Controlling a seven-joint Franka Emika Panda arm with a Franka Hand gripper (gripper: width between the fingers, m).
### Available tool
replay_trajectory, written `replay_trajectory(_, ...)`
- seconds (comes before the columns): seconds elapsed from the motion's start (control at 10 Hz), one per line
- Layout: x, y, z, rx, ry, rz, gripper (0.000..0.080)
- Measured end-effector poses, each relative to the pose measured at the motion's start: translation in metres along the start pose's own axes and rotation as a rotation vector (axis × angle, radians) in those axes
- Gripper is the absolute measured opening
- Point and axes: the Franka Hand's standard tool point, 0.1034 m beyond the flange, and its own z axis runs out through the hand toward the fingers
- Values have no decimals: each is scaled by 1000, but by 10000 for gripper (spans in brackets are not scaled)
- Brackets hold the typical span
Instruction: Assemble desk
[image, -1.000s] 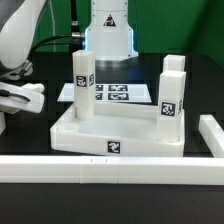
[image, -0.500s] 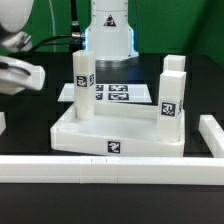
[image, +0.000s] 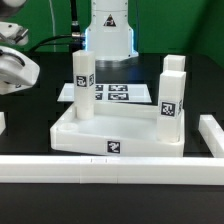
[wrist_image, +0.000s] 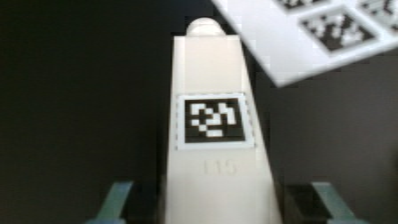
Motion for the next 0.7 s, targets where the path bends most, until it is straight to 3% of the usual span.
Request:
replay_trajectory(0.3,-36,-24,-36,47,131,-5,291)
replay_trajectory(0.5,-36,-31,-57,50,292,-26,291)
replay_trajectory(0.7,-29,-31,-57,47,414,-27,291)
